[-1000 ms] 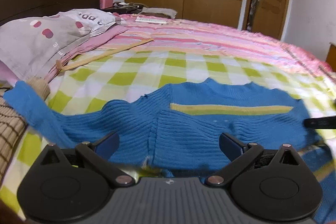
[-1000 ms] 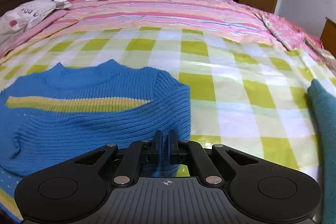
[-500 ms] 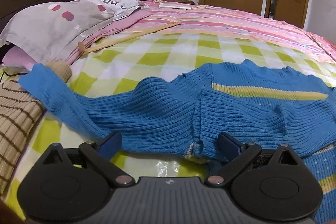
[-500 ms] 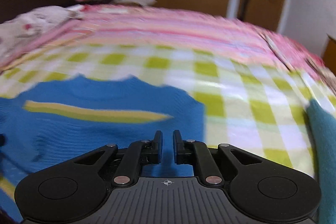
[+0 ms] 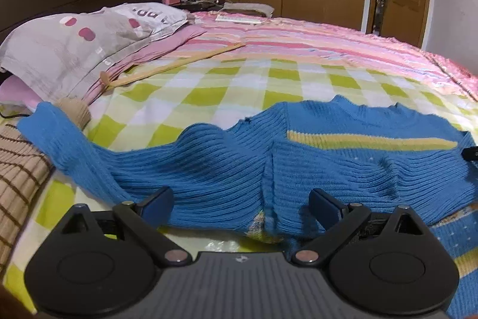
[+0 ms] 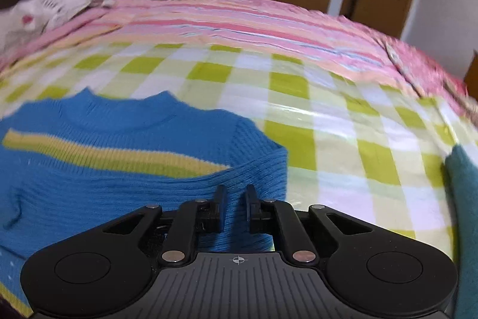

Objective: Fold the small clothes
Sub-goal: 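Grasp the other sleeve cuff with the left tool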

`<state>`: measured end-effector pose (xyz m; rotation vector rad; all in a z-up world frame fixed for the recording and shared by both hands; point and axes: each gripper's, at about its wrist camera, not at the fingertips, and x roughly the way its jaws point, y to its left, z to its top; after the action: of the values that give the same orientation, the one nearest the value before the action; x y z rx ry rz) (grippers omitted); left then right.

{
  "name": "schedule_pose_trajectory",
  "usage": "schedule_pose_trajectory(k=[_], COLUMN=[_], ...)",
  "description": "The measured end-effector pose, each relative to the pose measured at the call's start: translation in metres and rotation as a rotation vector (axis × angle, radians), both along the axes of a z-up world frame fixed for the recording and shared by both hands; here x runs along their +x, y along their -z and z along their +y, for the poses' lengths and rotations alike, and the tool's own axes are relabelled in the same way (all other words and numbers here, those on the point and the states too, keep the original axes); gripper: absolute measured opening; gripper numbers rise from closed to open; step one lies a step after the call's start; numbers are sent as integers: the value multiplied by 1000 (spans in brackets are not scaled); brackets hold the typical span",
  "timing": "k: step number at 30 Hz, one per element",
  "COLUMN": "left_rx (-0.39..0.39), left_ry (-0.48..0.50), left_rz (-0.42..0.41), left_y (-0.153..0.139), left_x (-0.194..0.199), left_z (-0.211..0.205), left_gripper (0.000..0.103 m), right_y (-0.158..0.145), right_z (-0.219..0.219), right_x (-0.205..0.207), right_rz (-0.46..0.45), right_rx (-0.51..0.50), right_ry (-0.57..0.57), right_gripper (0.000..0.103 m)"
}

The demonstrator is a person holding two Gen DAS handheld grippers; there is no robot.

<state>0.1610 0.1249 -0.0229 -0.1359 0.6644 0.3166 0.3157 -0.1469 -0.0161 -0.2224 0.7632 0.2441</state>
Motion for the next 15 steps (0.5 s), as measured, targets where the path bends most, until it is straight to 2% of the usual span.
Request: schedule_pose_trajectory(k=[3,5,7,11,15], left_rx=[0,1,0,17,12], left_ry=[27,43,47,30,-18], left_rz=[-11,14,39,31,24], left_y=[0,4,8,5,1], left_x=[1,5,8,2,-8], left_z=[-4,-6,-8,-6,2], left_gripper=[102,102,102,102,102], right_y=[-1,0,-1,-4,-18], right_z=[-10,-21,-19,-13,0], right_x=[6,10,8,2,-27], right_rz=[-26,-3,-11,-40,-121], right_rx=[-43,8,-16,-50,-53], right_ry=[83,99,80,79,28], right_gripper=[10,12,12,12,12])
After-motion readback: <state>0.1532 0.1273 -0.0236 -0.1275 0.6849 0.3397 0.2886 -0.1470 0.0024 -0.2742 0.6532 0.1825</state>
